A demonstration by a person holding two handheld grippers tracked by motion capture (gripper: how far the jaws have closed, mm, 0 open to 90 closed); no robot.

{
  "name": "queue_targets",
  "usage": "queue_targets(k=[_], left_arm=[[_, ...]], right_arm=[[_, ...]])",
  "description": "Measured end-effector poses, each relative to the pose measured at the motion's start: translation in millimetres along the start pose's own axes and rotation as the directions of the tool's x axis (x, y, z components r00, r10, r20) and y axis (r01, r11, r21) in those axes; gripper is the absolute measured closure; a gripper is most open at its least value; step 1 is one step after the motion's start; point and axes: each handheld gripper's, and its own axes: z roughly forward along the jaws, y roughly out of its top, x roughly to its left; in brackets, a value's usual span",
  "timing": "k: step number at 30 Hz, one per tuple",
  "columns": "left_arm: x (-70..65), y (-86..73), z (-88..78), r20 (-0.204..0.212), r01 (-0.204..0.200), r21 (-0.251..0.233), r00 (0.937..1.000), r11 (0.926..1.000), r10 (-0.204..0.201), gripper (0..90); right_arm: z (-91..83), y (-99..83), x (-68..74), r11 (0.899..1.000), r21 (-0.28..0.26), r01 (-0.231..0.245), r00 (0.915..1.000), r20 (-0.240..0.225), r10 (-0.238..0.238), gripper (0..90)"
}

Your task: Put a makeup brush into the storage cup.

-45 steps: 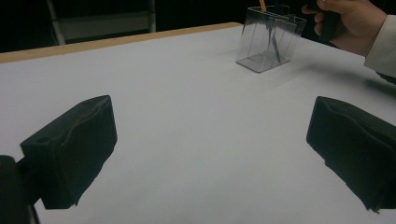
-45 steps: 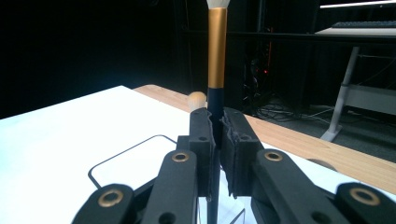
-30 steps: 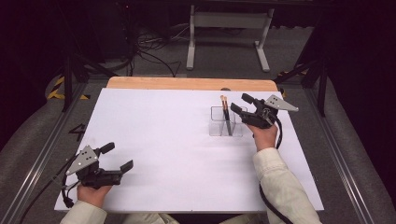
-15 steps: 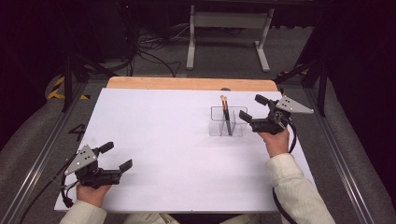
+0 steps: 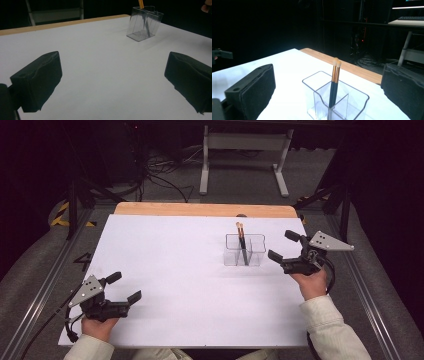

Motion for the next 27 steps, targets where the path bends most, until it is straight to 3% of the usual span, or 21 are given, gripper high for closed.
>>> queue_targets(k=[12, 27], left_arm=[[0.0, 0.1, -0.5, 0.000, 0.004, 0.001, 1.0000, 1.0000, -0.004, 2.0], [0.2, 0.1, -1.0, 0.002, 0.002, -0.006, 1.0000, 1.0000, -0.002, 1.6]], right_arm=[[-24.2, -3.7, 9.3, 1.000, 0.006, 0.013, 0.9999, -0.005, -0.012, 0.0], [-41.3, -23.8, 17.0, 0.996, 0.090, 0.006, 0.9996, 0.027, -0.009, 0.0]])
